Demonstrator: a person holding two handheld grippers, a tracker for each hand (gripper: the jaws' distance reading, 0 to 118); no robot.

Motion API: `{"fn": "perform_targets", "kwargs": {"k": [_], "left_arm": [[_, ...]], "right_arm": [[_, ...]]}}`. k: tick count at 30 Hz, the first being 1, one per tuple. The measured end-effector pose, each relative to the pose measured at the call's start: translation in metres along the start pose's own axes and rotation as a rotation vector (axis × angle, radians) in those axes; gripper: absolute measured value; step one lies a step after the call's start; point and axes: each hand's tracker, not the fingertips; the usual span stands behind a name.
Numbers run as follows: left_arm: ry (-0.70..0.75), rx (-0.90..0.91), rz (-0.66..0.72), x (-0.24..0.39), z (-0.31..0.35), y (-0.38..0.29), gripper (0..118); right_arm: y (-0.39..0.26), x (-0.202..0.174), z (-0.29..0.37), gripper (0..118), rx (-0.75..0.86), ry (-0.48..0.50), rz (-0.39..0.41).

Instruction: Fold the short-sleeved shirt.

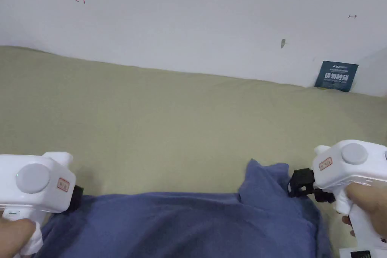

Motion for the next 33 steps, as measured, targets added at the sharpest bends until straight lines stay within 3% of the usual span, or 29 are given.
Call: {"fn": "perform_targets", "kwargs": {"k": [3,4,5,6,8,13,14,20,26,33], "left_arm": [[0.007,-0.012,-0.021,0.002,-0.007,0.001,0],[0.008,-0.017,-0.024,0.004,-0.008,0.001,0],[0.007,-0.018,-0.023,0.005,-0.009,0.001,0],[0.003,-0.015,-0.022,0.003,-0.009,0.001,0],[-0.011,-0.021,-0.018,0.005,-0.01,0.001,0],[-0.035,0.035,-0.036,0.004,0.016,0.005,0],[-0.04,0.06,-0.041,0.0,0.026,0.007,0],[-0.066,0.183,-0.122,-0.008,0.106,-0.002,0],[-0.101,0.223,-0.148,-0.028,0.167,-0.06,0],[-0.127,0.171,-0.14,-0.054,0.19,-0.152,0]], "right_arm": [[0.0,-0.006,-0.012,66,-0.082,-0.064,0.096],[-0.001,-0.009,-0.014,45,-0.136,-0.077,0.092],[-0.003,-0.01,-0.014,6,-0.146,-0.088,0.081],[-0.005,-0.016,-0.006,1,-0.082,-0.13,0.112],[-0.01,-0.021,0.006,1,-0.058,-0.101,0.076],[-0.023,-0.022,0.062,1,0.08,-0.057,0.101],[-0.028,-0.022,0.08,1,0.107,0.011,0.102],[-0.071,-0.033,0.176,1,0.256,0.081,0.262],[-0.143,-0.025,0.235,1,0.314,0.124,0.255],[-0.242,-0.011,0.241,1,0.286,0.15,0.215]]}}
